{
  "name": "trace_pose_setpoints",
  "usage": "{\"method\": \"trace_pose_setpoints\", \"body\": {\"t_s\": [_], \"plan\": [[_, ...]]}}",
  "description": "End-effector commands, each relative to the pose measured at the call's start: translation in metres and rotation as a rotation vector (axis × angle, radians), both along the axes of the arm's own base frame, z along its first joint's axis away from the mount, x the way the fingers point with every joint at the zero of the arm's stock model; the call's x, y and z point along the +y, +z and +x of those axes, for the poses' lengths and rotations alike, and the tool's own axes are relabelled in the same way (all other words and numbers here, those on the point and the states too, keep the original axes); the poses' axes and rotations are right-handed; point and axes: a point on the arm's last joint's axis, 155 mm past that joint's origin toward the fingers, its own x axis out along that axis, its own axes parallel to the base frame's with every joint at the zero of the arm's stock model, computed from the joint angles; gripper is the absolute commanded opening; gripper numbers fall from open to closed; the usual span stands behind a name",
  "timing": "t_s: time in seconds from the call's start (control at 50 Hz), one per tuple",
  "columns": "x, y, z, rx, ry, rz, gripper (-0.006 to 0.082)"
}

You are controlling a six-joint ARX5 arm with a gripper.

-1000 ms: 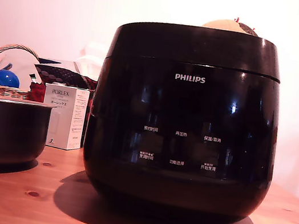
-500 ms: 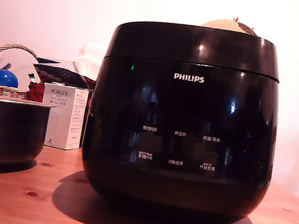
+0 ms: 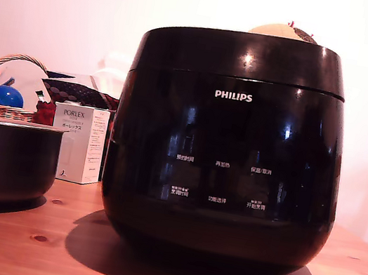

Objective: Open the rice cooker by pressing the large metal button on the top of its lid with medium force

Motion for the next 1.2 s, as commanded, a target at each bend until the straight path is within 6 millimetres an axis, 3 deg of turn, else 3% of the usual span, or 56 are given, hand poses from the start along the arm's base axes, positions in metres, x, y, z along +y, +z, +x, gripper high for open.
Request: {"method": "trace_pose_setpoints", "body": {"t_s": [0.0, 0.26, 0.62, 0.8, 1.0, 1.18], "plan": [[-0.007, -0.003, 0.005, -0.012, -0.033, 0.027, -0.0022], [-0.044, -0.009, 0.027, -0.065, -0.129, 0.078, -0.0022], [-0.118, -0.051, 0.034, -0.151, -0.238, 0.205, -0.0022], [-0.146, -0.061, 0.038, -0.190, -0.243, 0.259, -0.0022], [-0.168, -0.064, 0.050, -0.273, -0.212, 0.330, -0.0022], [-0.176, -0.084, 0.065, -0.295, -0.180, 0.402, -0.0022]]}}
